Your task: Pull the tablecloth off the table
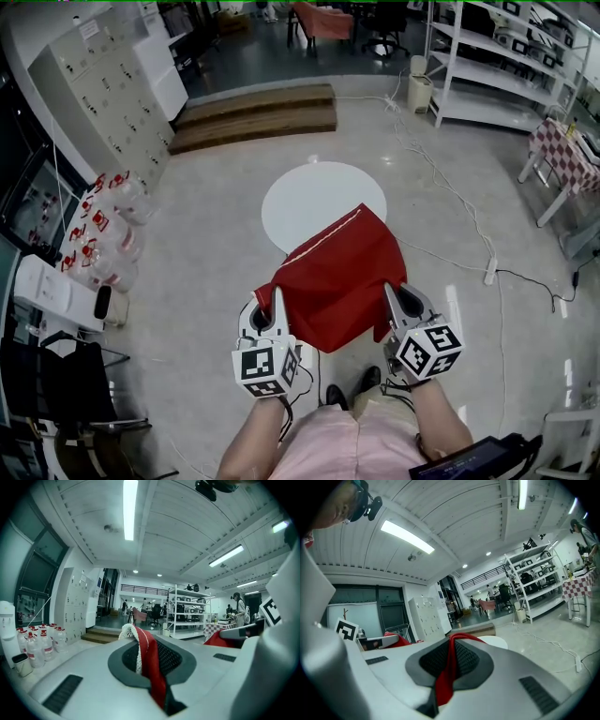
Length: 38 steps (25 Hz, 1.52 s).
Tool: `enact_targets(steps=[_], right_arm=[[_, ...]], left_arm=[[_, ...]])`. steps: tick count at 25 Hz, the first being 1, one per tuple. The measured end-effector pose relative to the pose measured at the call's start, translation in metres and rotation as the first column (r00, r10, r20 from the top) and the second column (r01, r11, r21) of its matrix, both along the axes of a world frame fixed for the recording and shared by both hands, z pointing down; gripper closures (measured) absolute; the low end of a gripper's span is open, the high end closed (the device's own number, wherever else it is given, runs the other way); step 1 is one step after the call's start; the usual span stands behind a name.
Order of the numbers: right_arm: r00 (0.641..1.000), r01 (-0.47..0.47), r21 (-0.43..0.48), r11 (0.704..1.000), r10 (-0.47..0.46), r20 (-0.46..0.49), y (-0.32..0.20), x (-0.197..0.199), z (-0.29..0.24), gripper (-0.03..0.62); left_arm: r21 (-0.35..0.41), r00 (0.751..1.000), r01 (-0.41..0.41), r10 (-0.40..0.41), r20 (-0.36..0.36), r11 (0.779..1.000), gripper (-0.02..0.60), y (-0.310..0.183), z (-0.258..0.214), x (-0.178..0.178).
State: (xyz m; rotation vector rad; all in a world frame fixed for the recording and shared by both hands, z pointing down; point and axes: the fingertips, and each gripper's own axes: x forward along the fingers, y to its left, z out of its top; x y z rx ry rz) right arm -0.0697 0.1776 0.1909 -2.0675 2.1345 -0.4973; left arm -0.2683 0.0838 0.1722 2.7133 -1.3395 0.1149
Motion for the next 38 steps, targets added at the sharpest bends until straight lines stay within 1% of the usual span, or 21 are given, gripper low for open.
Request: enact_targets(steps=[5,11,16,23,28,33,38], right_arm=[[1.000,-0.001,-0.008,1.000,0.001,-0.007,0.005,-0.005,0.002,0.563],[1.000,0.004,0.003,1.000,-0.004,-0.011,0.014,-0.003,0.004,0.563],[1.000,0.022,-0.007,1.000,-0.022,-0.016,0.033,0.000,0.003,0.563],[0.999,0.037,0.002,0.999,-0.037,-0.012,0.059,0.014,-0.005,0.563],[0.999,0.053,0.013,0.999,-0.052,-0.014,0.079,0.016,-0.006,0.563],[0.998,0.066,0.027,0.997,-0.066,-0.012,0.098,0.031,-0.013,0.563],[0.996,0.084,0.043,0.996,-0.084,-0.012,0.113,0.026,-0.022,0.563]], left_arm=[[-0.004,1.000,-0.005,0.005,0.001,1.000,0.546,0.006,0.003,-0.003],[0.004,1.000,0.004,-0.004,0.002,1.000,0.546,0.014,0.005,-0.002],[0.001,1.000,0.021,-0.021,0.011,1.000,0.546,0.028,0.000,0.002],[0.007,0.999,0.033,-0.034,0.021,0.999,0.546,0.059,-0.007,0.015],[0.006,0.998,0.049,-0.049,0.033,0.999,0.546,0.083,-0.004,0.015],[0.020,0.997,0.062,-0.063,0.039,0.998,0.546,0.108,-0.013,0.028],[0.036,0.996,0.084,-0.086,0.041,0.996,0.546,0.126,-0.022,0.019]])
